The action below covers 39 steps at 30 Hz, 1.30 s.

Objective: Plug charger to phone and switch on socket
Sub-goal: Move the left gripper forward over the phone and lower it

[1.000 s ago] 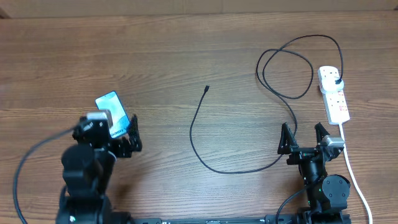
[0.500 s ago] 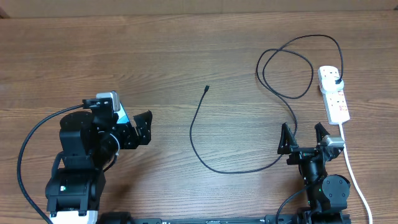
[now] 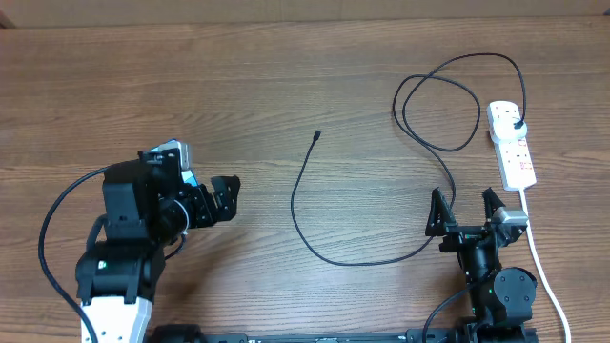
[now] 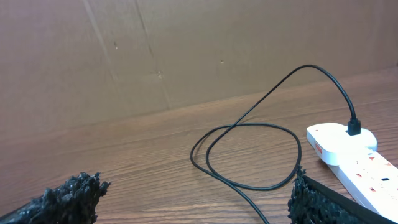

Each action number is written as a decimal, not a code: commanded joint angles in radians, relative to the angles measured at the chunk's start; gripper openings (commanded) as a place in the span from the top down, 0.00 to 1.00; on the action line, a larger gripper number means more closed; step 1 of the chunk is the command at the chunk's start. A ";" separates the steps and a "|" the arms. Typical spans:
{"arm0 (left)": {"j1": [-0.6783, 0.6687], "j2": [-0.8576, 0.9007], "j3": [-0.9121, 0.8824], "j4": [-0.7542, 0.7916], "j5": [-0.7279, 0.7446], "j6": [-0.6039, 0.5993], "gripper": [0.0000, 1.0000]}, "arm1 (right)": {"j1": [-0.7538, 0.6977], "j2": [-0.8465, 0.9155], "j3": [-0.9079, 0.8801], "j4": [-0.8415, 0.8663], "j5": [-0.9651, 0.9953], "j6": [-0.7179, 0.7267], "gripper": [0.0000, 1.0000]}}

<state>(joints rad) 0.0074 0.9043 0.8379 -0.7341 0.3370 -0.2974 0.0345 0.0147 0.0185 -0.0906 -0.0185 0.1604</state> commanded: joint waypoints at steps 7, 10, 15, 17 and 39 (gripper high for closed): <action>0.005 0.240 0.126 -0.008 -0.233 -0.130 0.00 | 0.004 -0.012 -0.011 0.006 0.010 0.000 0.00; 0.005 0.370 0.263 -0.108 -0.320 -0.130 0.00 | 0.004 -0.011 -0.011 0.006 0.010 0.000 0.00; 0.005 0.518 0.436 -0.272 -0.444 -0.190 0.00 | 0.004 -0.012 -0.011 0.006 0.010 0.000 0.00; 0.005 0.558 0.476 -0.300 -0.465 -0.201 0.00 | 0.004 -0.011 -0.011 0.006 0.010 0.000 0.00; 0.005 0.682 0.492 -0.233 -0.478 -0.197 0.00 | 0.004 -0.011 -0.011 0.006 0.010 0.000 0.00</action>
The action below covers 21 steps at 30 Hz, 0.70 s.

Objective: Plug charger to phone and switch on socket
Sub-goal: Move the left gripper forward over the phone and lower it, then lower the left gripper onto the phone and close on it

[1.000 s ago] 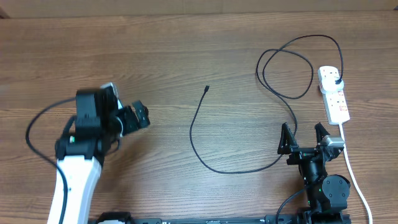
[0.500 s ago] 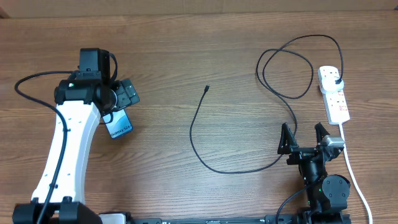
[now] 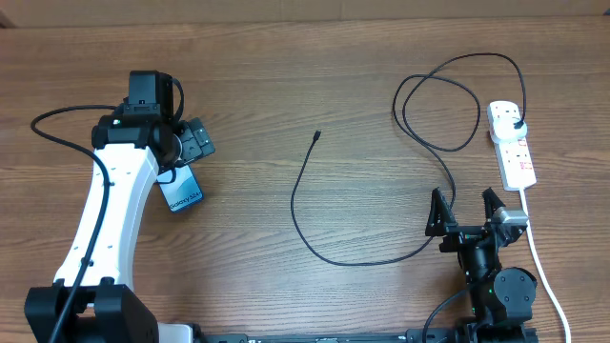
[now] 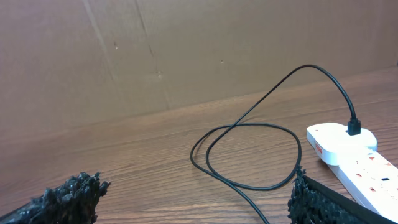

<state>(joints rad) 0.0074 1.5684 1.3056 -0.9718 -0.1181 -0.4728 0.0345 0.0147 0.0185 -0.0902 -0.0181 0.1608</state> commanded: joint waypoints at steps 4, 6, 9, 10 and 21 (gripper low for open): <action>0.006 0.020 0.025 0.005 -0.024 -0.021 0.00 | 0.004 -0.011 -0.011 0.006 0.010 0.000 0.00; 0.005 0.020 0.025 0.005 -0.040 -0.022 0.00 | 0.004 -0.011 -0.011 0.006 0.010 0.000 0.00; 0.005 0.020 0.025 0.010 -0.039 -0.026 0.00 | 0.004 -0.012 -0.011 0.006 0.010 0.000 0.00; 0.005 0.020 0.025 0.012 -0.037 -0.026 0.00 | 0.004 -0.012 -0.011 0.006 0.010 0.000 0.00; 0.005 0.021 0.025 0.005 -0.040 -0.025 0.00 | 0.004 -0.011 -0.011 0.006 0.010 0.000 0.00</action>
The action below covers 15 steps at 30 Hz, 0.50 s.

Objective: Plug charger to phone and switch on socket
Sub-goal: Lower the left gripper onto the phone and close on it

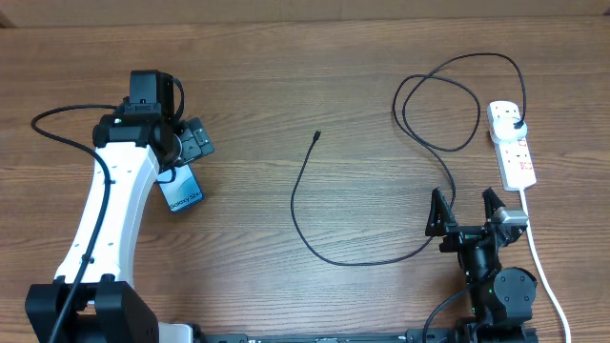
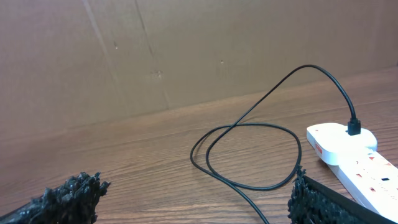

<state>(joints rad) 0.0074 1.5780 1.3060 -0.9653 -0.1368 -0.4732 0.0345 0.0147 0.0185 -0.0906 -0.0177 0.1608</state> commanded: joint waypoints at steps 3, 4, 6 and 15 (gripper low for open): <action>0.006 0.026 0.024 0.037 -0.028 -0.008 0.00 | 0.004 -0.011 -0.011 0.006 0.010 0.000 0.00; 0.006 0.034 0.024 0.056 -0.027 0.005 0.00 | 0.004 -0.012 -0.011 0.006 0.009 0.000 0.00; 0.010 0.052 0.025 0.082 -0.030 0.006 0.00 | 0.004 -0.012 -0.011 0.006 0.010 0.000 0.00; 0.063 0.159 0.025 0.126 -0.004 -0.037 0.01 | 0.004 -0.011 -0.011 0.006 0.010 0.000 0.00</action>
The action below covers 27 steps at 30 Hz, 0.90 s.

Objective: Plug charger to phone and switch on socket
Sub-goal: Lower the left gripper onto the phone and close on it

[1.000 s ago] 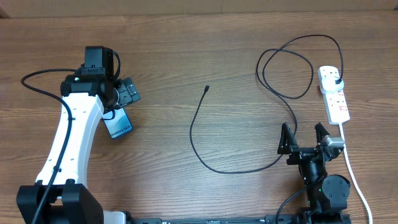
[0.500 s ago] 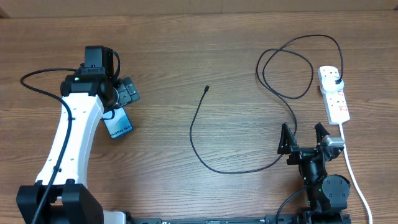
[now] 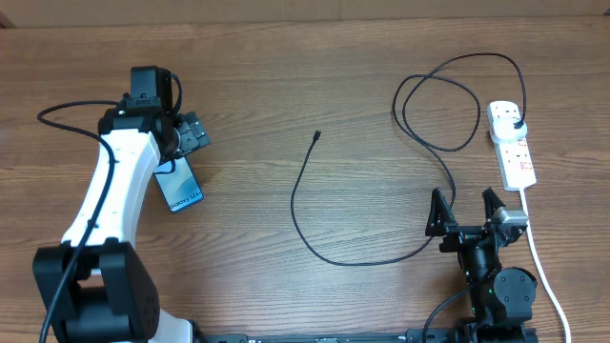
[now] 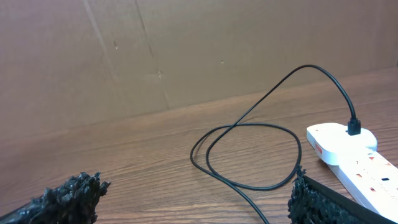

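Observation:
A phone [image 3: 181,189] with a blue screen lies flat on the wooden table at the left. Its far end is under my left wrist. My left gripper [image 3: 191,133] sits just beyond the phone, its jaws seemingly apart and nothing visibly held. The black charger cable [image 3: 295,205] curves across the middle, with its free plug end [image 3: 317,135] lying loose. Its other end is plugged [image 4: 354,127] into the white power strip [image 3: 513,148] at the right. My right gripper [image 4: 193,190] rests open near the front edge, left of the strip.
The cable makes a loose loop [image 4: 249,155] on the table just ahead of my right gripper. The strip's white lead [image 3: 543,267] runs toward the front edge on the right. A brown cardboard wall [image 4: 186,50] backs the table.
My left arm has swung slightly away, and the gripper sits a little farther back. More of the phone's screen shows. The phone, the cable and the right arm have not moved.
At first my left arm was folded near the front left, gripper open, with only a corner of the phone showing behind it. Then the arm was stretched out to the far left over the phone. It has stayed there, shifting only slightly. The right arm stayed still.

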Each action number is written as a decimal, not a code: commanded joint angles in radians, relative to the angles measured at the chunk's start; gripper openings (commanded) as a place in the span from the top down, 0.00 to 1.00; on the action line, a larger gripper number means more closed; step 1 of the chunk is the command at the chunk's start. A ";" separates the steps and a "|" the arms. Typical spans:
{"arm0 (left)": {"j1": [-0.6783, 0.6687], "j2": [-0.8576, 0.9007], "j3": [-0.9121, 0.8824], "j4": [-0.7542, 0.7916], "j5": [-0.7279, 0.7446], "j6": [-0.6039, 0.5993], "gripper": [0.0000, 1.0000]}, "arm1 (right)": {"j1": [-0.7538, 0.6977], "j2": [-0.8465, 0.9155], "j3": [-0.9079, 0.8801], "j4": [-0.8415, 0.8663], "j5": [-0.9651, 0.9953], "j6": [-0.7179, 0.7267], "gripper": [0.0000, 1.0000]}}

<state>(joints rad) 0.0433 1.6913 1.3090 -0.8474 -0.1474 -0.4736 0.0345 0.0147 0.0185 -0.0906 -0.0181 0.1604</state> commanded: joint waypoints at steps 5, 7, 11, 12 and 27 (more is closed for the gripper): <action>0.049 0.102 0.022 -0.010 0.045 -0.027 0.00 | 0.004 -0.011 -0.011 0.006 0.010 0.000 0.00; 0.048 0.130 0.022 -0.013 0.043 -0.005 0.00 | 0.004 -0.011 -0.011 0.006 0.010 0.000 0.00; 0.048 0.179 0.022 -0.014 0.042 0.002 0.00 | 0.004 -0.011 -0.011 0.006 0.010 0.000 0.00; 0.048 0.190 0.022 -0.016 0.041 0.002 0.00 | 0.004 -0.011 -0.011 0.006 0.010 0.000 0.00; 0.095 0.284 0.022 0.011 0.044 0.026 0.00 | 0.004 -0.011 -0.011 0.006 0.010 0.000 0.00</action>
<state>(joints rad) 0.1272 1.9453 1.3098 -0.8425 -0.1085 -0.4755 0.0345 0.0147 0.0185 -0.0906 -0.0181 0.1604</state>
